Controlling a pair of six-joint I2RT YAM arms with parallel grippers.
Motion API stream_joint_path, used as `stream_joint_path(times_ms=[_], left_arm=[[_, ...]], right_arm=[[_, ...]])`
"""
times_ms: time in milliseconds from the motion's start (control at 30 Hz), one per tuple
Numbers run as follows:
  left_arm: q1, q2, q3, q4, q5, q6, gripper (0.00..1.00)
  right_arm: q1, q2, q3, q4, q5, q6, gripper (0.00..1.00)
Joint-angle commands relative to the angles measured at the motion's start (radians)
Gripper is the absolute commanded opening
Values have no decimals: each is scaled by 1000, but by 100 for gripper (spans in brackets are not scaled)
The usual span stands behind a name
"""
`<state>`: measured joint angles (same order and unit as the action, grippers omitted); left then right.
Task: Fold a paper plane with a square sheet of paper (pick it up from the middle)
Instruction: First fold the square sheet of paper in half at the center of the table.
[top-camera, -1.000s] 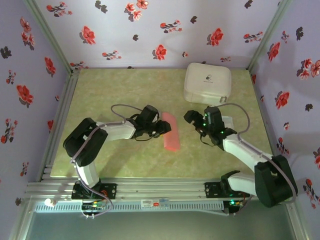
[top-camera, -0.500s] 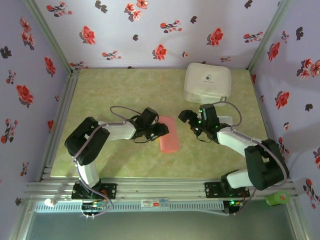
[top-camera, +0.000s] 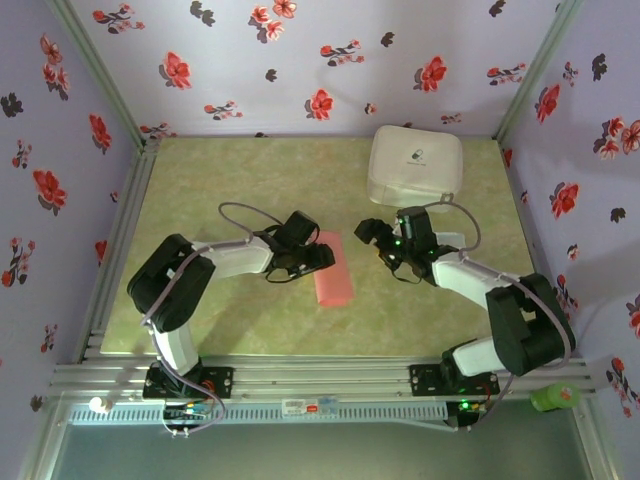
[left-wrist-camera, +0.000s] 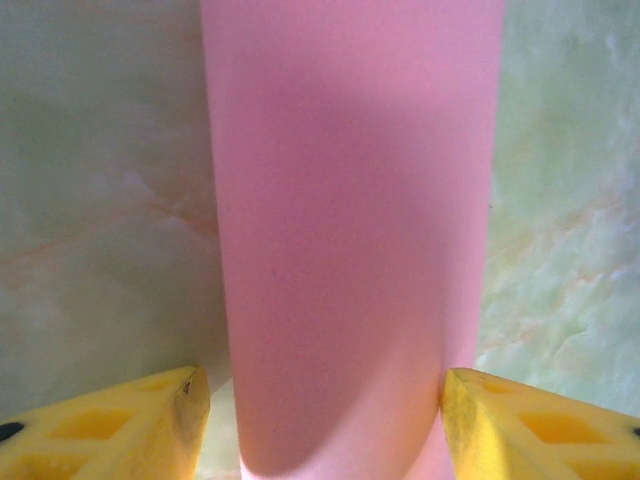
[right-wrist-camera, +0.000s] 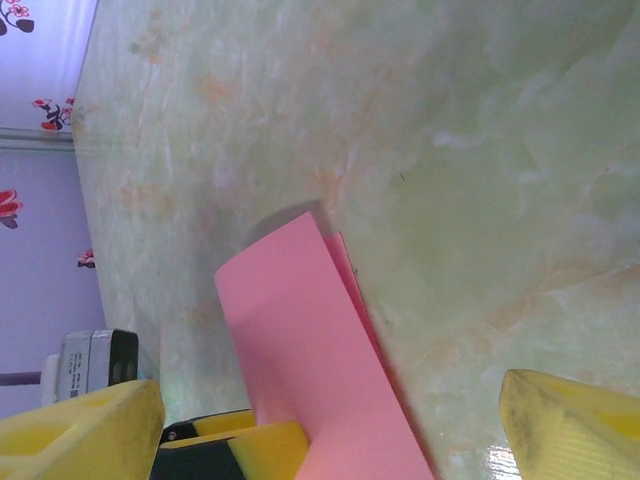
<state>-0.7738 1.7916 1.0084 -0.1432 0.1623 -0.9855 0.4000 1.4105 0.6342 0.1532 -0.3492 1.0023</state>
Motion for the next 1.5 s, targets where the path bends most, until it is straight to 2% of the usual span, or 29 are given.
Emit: stream_joint_path(times_ms=[0, 233, 500, 600, 667, 800, 1033, 1233, 1467], left_arm=[[5, -41, 14, -65, -53, 38, 62], [6, -30, 28, -107, -55, 91, 57], [7, 23, 62, -159, -45, 162, 60], [7, 33, 62, -151, -36, 172, 61], [8, 38, 62, -149, -37, 176, 61], [9, 49, 58, -138, -34, 180, 62], [10, 63, 59, -150, -23, 217, 62], [10, 74, 71, -161, -23, 214, 62], [10, 80, 71, -155, -17, 203, 62]], right_arm=[[16, 21, 24, 23, -20, 15, 88], [22, 48, 27, 31, -37, 19, 88], [25, 48, 29, 29, -44, 12, 87], [29, 69, 37, 42, -79, -8, 77], [34, 97, 49, 40, -113, -19, 66], [60, 136, 64, 14, -102, -29, 42], [104, 208, 106, -4, -149, -45, 13], [125, 257, 134, -25, -165, -65, 2], [140, 294, 123, 14, -173, -51, 1]])
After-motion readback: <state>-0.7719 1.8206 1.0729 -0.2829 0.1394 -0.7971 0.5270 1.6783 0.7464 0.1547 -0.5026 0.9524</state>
